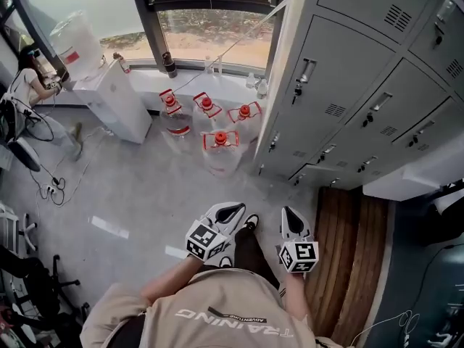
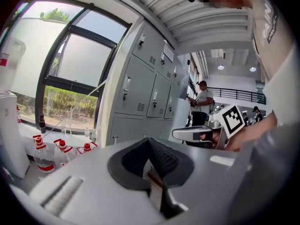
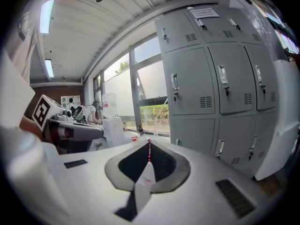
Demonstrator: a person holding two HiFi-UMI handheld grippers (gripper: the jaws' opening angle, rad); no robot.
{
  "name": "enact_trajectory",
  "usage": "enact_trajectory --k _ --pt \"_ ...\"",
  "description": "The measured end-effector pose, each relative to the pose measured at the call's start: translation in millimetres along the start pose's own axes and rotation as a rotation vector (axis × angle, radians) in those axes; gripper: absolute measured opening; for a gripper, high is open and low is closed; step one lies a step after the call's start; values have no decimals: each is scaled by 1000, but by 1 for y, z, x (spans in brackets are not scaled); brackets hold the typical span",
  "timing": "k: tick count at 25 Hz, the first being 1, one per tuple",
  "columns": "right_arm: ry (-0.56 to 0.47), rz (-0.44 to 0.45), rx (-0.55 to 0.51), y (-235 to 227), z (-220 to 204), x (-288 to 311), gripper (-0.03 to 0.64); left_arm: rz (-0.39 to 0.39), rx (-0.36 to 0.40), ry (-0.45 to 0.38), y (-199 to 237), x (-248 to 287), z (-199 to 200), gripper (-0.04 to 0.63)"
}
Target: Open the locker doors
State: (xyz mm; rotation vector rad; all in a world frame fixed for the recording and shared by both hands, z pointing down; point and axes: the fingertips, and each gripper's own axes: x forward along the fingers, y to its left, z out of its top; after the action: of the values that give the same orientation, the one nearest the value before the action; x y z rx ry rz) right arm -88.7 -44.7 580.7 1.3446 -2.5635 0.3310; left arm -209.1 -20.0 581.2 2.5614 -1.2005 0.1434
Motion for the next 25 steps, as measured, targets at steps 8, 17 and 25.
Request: enact_trajectory --k 8,17,25 --pt "41 98 -185 -51 23 129 11 60 54 18 101 70 40 8" --pt "135 161 -247 -120 22 248 11 42 29 -6 156 184 97 8" --pt "318 148 -173 -157 -54 320 12 42 27 4 184 205 110 8"
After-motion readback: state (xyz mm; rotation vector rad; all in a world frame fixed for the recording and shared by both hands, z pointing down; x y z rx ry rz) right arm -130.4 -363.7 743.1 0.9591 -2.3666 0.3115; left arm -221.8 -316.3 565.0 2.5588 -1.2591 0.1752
